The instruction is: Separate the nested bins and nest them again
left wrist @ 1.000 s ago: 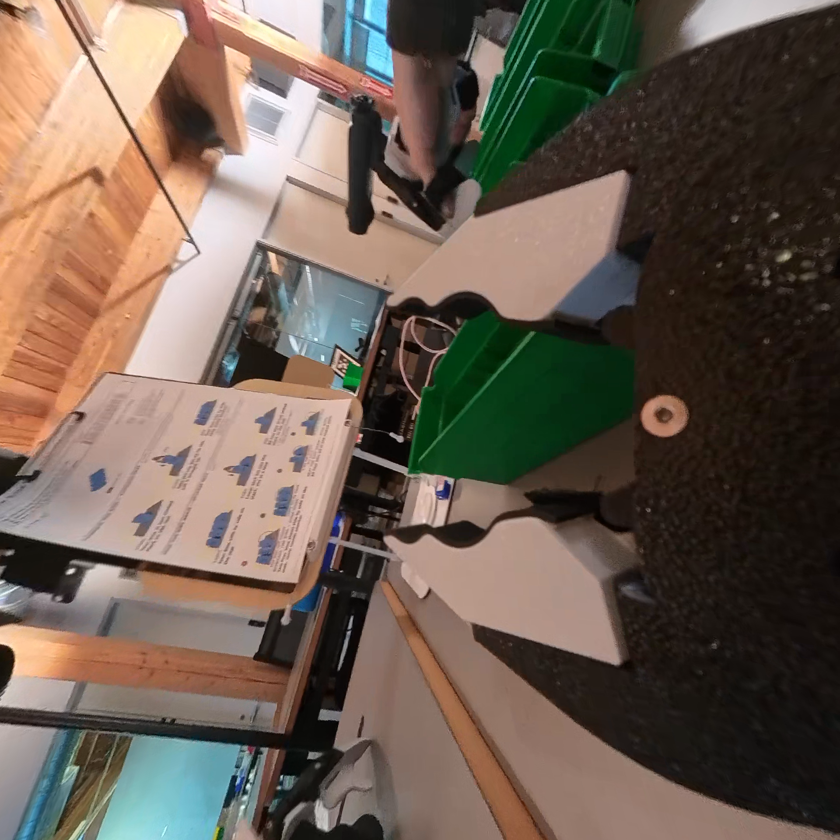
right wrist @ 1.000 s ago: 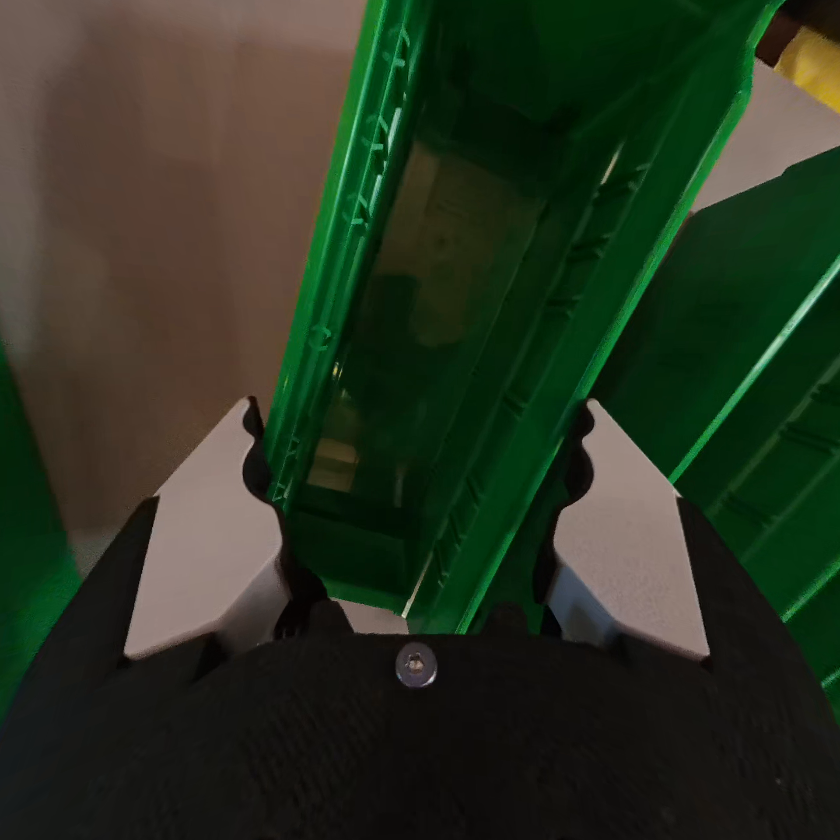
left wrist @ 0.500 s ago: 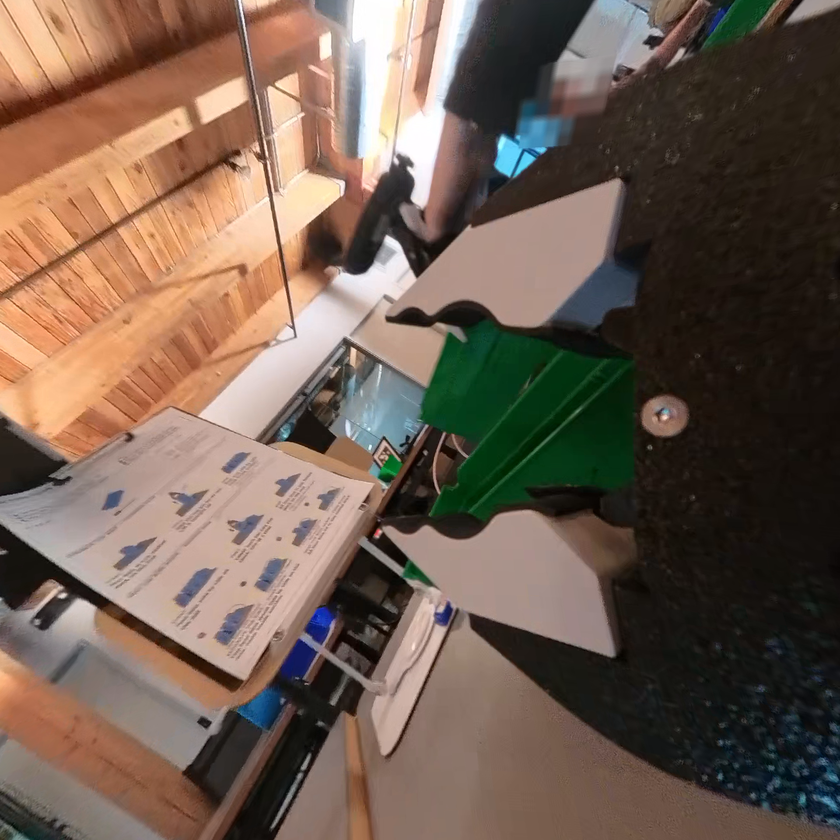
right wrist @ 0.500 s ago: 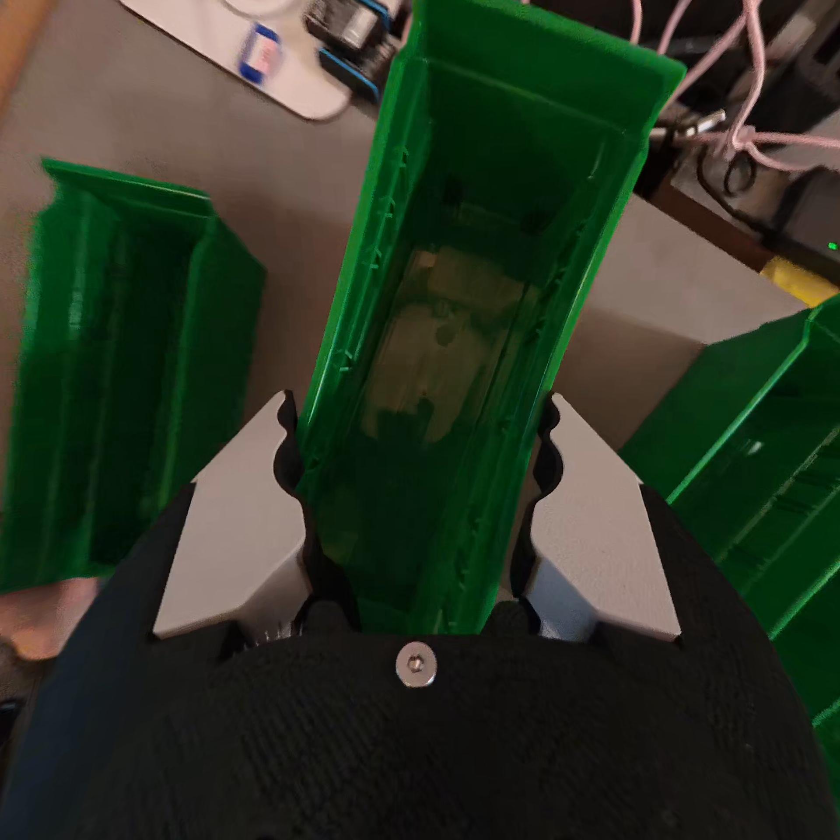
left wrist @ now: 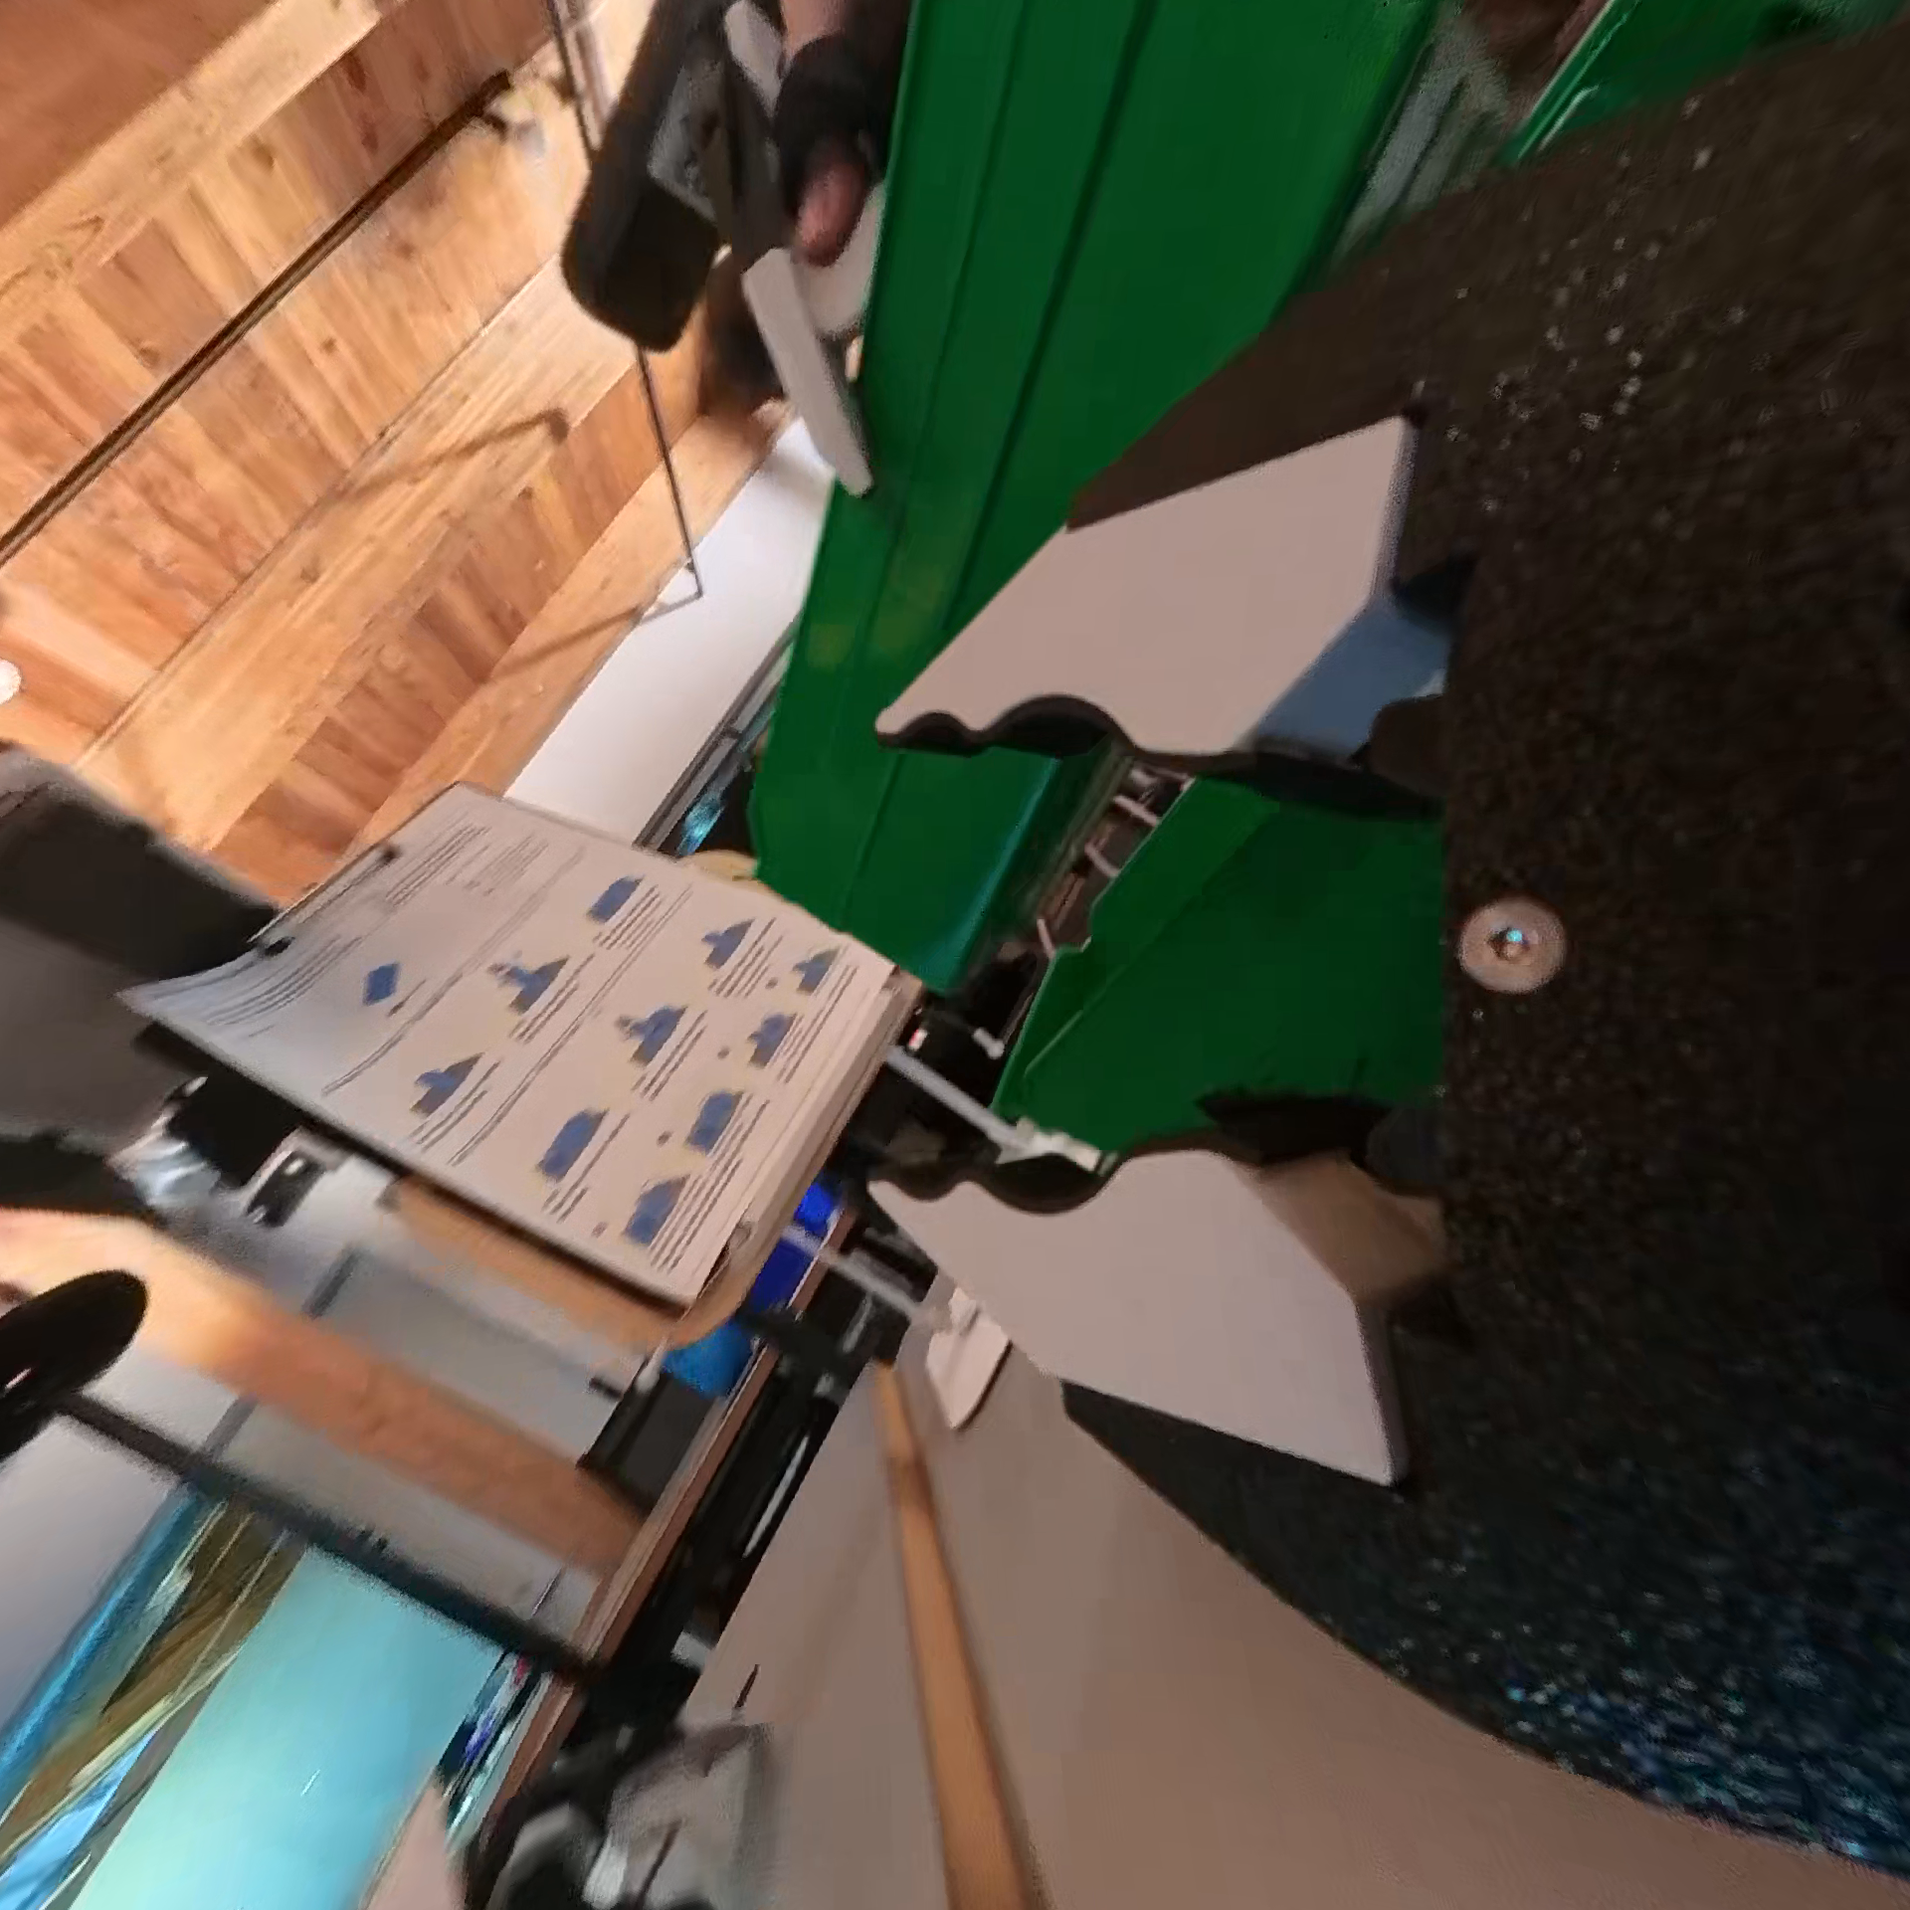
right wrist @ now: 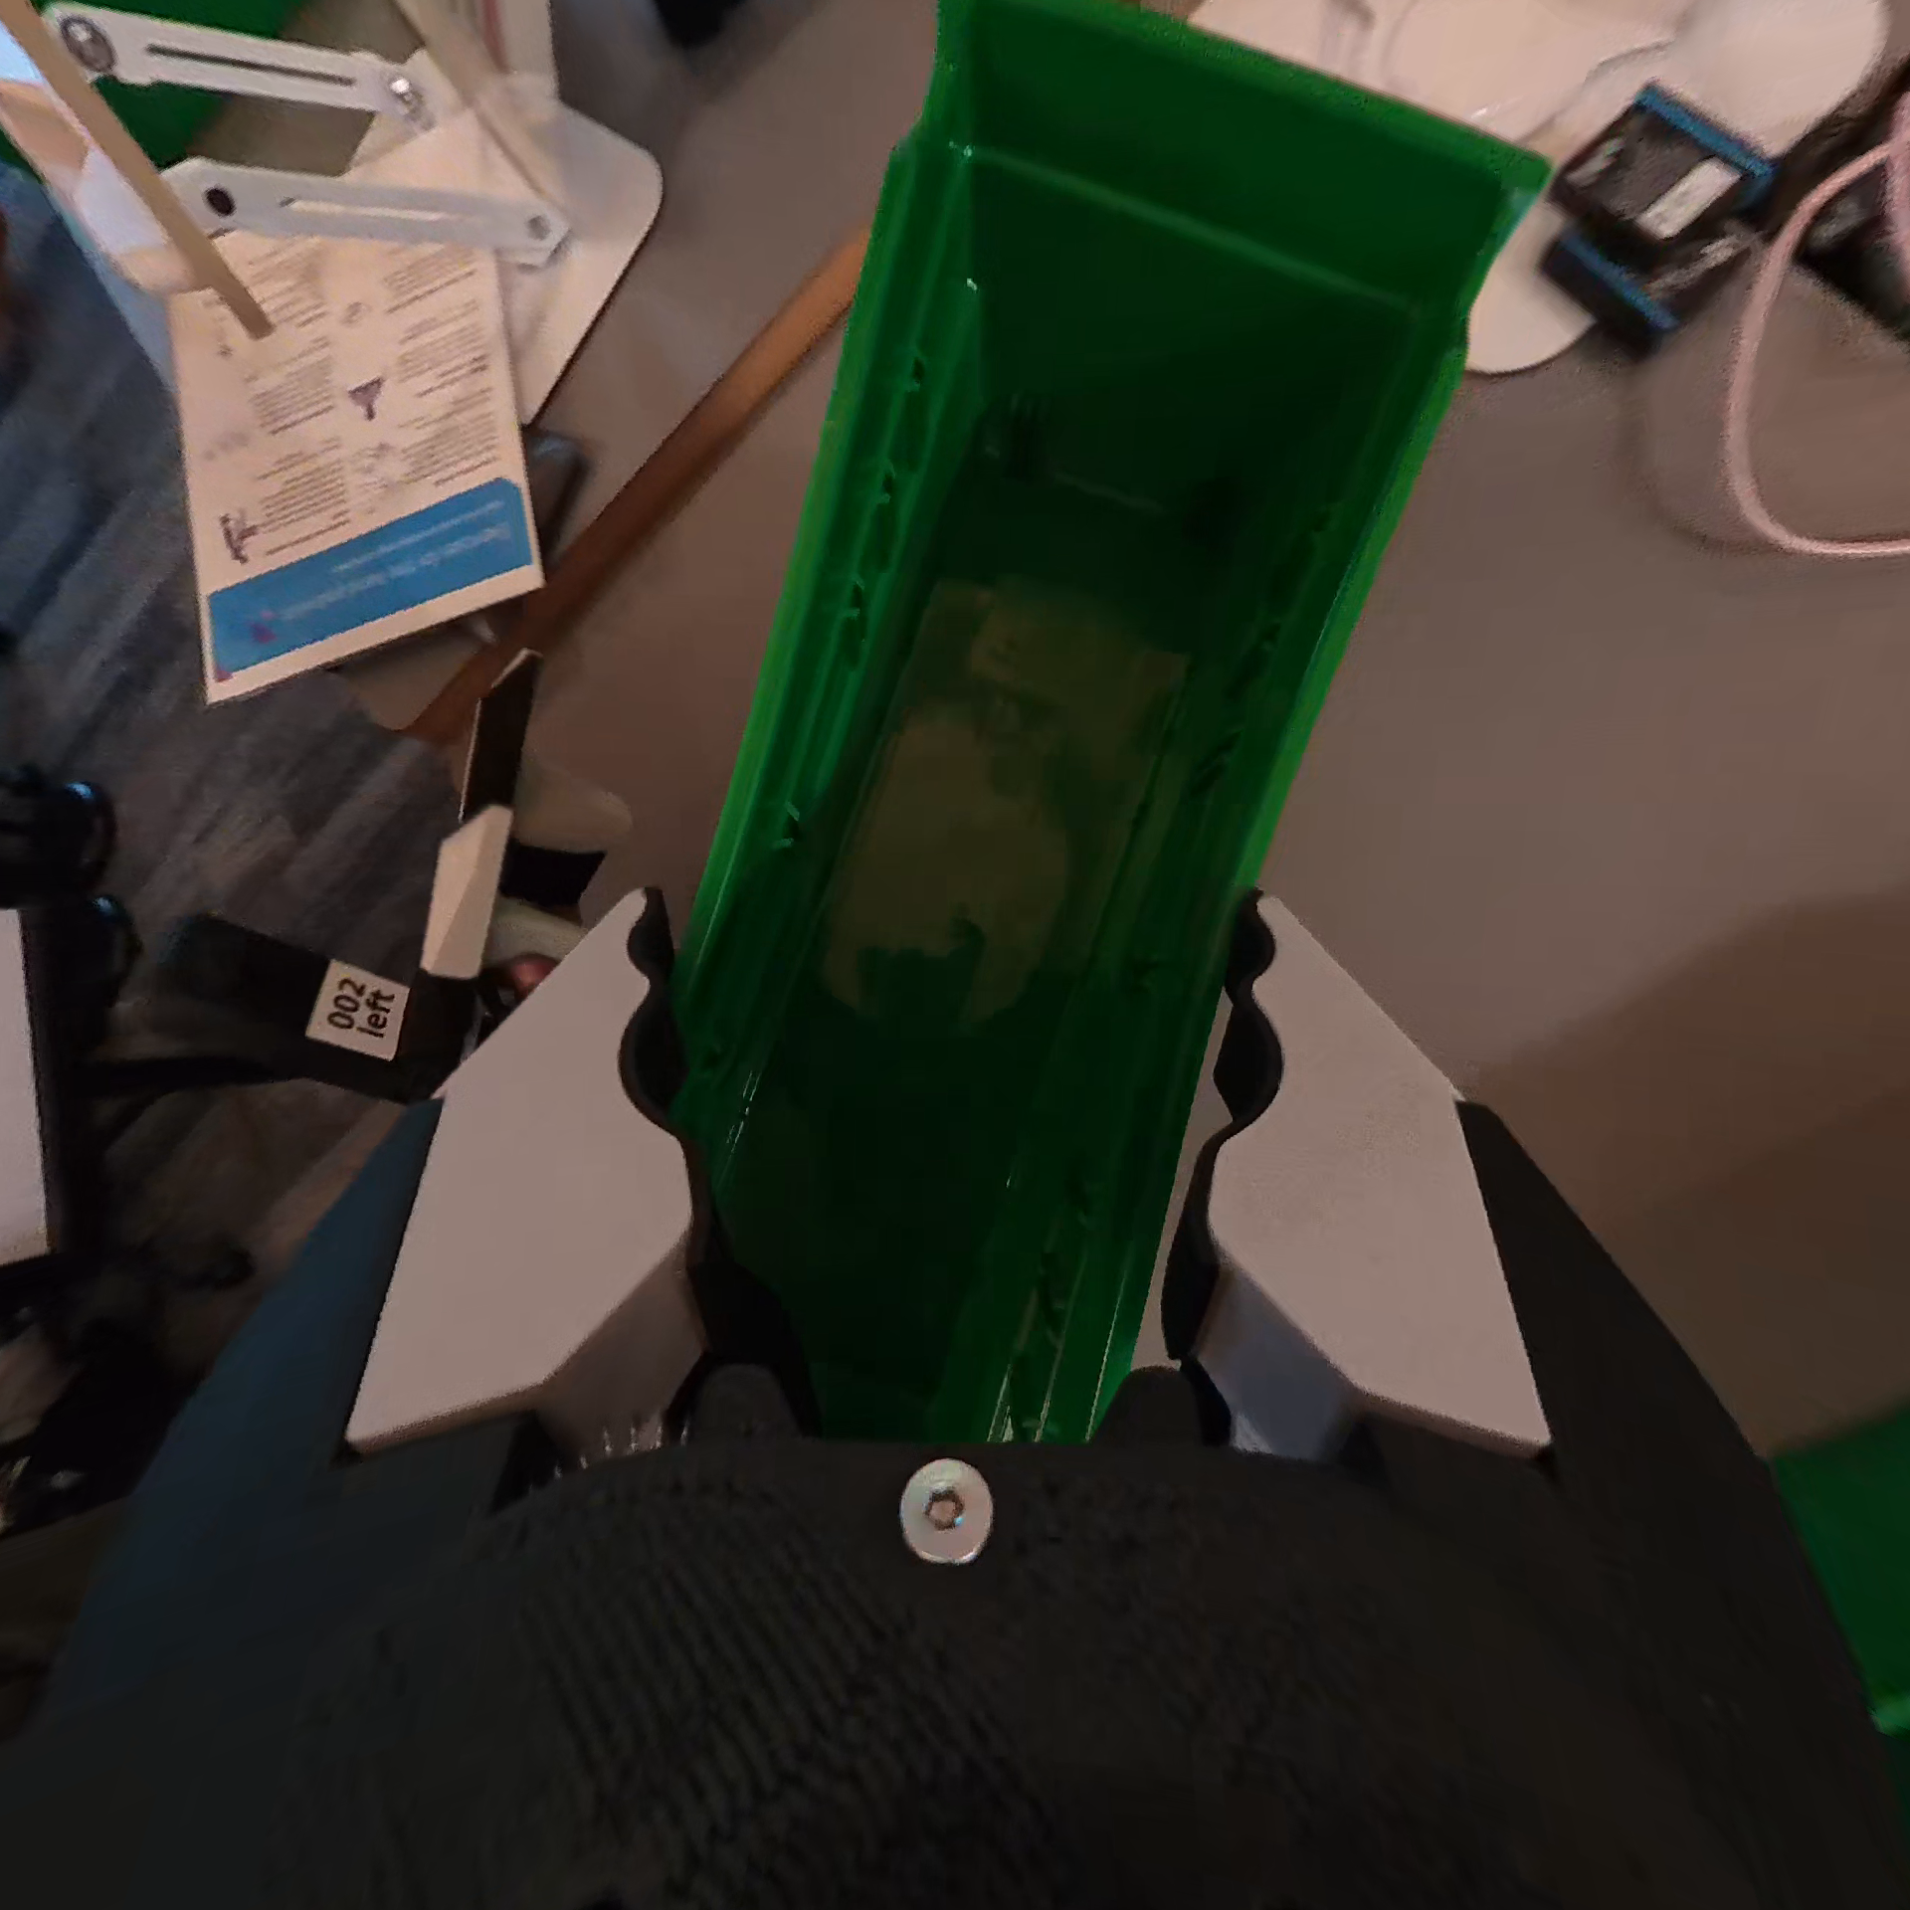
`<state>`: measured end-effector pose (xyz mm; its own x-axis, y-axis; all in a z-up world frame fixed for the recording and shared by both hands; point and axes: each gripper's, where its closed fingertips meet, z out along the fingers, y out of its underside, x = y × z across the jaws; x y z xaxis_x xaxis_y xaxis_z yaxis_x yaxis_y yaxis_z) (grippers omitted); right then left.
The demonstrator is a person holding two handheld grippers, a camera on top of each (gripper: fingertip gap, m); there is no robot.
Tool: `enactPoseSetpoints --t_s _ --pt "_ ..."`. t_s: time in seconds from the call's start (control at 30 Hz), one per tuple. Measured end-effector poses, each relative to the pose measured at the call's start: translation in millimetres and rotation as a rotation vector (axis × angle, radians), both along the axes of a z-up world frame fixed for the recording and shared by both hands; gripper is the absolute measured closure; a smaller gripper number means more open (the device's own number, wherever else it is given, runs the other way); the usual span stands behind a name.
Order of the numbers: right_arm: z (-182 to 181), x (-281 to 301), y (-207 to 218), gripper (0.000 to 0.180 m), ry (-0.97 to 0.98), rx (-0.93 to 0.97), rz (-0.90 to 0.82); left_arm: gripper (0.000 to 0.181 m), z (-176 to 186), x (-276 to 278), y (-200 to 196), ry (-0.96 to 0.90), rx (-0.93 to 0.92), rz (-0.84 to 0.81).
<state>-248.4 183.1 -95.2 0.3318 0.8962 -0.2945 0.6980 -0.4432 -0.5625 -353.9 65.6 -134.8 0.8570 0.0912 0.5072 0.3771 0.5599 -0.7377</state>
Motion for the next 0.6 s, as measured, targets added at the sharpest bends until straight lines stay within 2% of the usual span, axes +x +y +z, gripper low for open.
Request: enactPoseSetpoints --t_s 0.1,0.23,0.6 --pt "-13 -14 -18 0.073 -0.019 -0.015 0.018 0.105 -1 -21 -22 -0.045 0.043 0.04" --pt "-28 -19 -14 0.073 -0.072 0.1 -0.014 0.105 1 -28 -31 -0.062 0.069 0.047" --pt "-70 -29 0 0.073 -0.114 0.206 -0.054 0.104 -3 -8 -3 -0.045 -0.005 -0.053"
